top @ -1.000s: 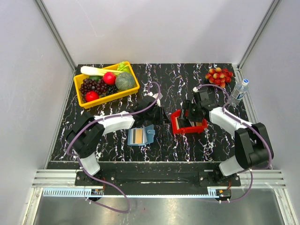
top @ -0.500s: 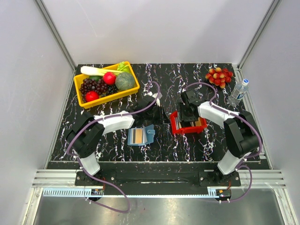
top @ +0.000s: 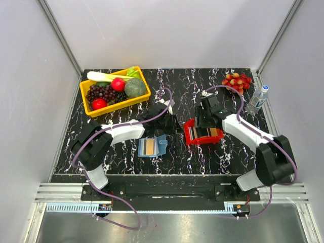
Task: Put the credit cards into the card holder
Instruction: Pick up the credit card from the storage box.
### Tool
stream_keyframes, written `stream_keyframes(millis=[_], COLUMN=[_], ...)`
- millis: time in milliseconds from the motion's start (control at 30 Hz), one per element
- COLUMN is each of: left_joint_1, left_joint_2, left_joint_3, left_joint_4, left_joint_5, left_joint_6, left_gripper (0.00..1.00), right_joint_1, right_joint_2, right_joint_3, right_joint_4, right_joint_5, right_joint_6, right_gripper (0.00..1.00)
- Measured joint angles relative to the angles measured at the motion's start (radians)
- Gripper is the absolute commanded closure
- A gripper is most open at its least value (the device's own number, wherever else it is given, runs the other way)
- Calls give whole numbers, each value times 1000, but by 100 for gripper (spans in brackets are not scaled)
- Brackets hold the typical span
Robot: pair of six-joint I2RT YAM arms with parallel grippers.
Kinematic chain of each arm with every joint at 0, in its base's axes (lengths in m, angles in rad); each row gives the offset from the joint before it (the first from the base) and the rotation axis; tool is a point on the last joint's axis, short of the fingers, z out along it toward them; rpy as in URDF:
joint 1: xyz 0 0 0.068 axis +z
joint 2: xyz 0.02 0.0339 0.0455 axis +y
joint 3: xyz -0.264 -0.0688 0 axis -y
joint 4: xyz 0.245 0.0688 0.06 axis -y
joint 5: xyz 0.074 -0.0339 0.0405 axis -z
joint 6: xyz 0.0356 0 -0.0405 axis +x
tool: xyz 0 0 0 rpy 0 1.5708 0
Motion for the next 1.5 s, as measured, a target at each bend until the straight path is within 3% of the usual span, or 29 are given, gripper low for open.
stream_keyframes(millis=[133,433,700,900,1133,1500], left_joint_1=[0,1,-1,-5,-14,-17], left_joint_2=[0,0,0,0,0,11], left_joint_3=[0,0,0,-11,-17,-17], left_joint_4=[0,9,42,117,177,228], left_joint_5=[5,16,39,68,113,153], left_joint_6=[1,3,21,38,71,111], left_gripper=[80,78,57,51,52,68], right_joint_1=[-21,-64,-98,-113,-125,-139], right_joint_2=[-89,-46,-35,-57,-80,-127], right_joint_3=[-7,-80,-122,-126,-127,-127], right_joint_4=[45,89,155,191,208,211], right_joint_5=[-31,-135,-220,-261,-312,-352], right_joint_6=[32,123,212,273,309,321], right_gripper=[40,41,40,41,41,41])
